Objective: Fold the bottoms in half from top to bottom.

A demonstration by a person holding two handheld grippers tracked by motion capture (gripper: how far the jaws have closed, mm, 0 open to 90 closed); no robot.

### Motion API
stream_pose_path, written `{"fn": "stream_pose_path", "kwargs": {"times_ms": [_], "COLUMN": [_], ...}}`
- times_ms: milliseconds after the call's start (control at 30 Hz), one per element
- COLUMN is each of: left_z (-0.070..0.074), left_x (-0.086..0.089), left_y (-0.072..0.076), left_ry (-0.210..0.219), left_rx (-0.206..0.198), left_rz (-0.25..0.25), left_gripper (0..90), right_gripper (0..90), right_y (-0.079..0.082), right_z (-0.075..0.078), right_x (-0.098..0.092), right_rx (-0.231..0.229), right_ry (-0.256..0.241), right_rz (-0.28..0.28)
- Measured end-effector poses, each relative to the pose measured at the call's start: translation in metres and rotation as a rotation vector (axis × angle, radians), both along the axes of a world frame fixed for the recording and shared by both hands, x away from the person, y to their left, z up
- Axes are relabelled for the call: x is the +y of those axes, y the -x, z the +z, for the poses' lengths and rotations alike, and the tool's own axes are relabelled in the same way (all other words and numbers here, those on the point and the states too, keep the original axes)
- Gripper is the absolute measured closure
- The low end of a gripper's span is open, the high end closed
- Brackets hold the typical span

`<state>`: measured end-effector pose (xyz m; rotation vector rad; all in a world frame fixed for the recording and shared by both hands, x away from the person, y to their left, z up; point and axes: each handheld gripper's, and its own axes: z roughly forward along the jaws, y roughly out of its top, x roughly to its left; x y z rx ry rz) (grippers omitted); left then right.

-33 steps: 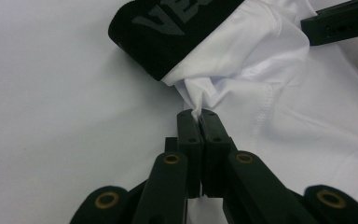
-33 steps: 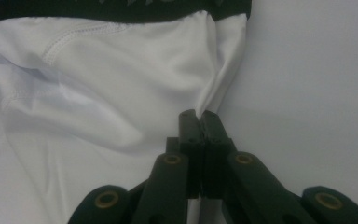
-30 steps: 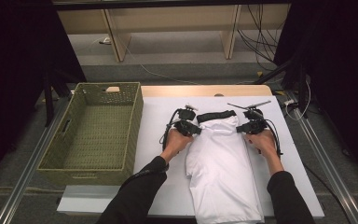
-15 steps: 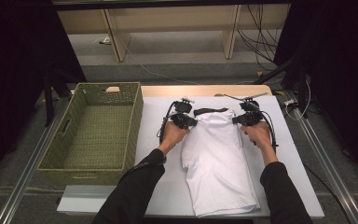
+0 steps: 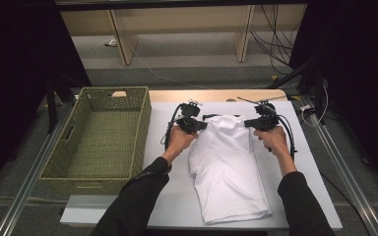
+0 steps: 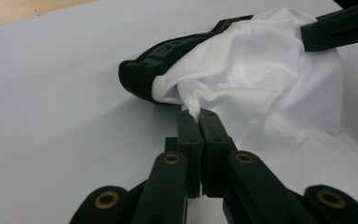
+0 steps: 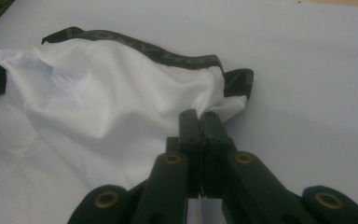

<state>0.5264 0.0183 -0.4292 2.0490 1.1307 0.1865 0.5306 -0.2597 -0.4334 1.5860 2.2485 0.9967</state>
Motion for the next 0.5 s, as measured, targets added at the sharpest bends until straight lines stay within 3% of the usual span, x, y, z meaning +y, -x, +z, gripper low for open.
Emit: {"fn": "stream_pose_path", "kwargs": {"times_ms": [300, 500], "left_z": [0.01, 0.012], "left_x": [0.001, 0.006], "left_y": [0.022, 0.041], "left_ry": [0.021, 0.051], "left_rx": [-0.032, -0.048], "left_rz": [-0.06, -0.089], "left_gripper": [87.9, 87.9], "right_gripper": [89.6, 89.6], "right_y": [0.02, 0.043], "right_z": [0.007, 0.014], "right_x": [-0.002, -0.003], "right_rx": [-0.037, -0.067], "right_ry": [-0.025, -0.039], "right_rz": [0.04, 0.088]}}
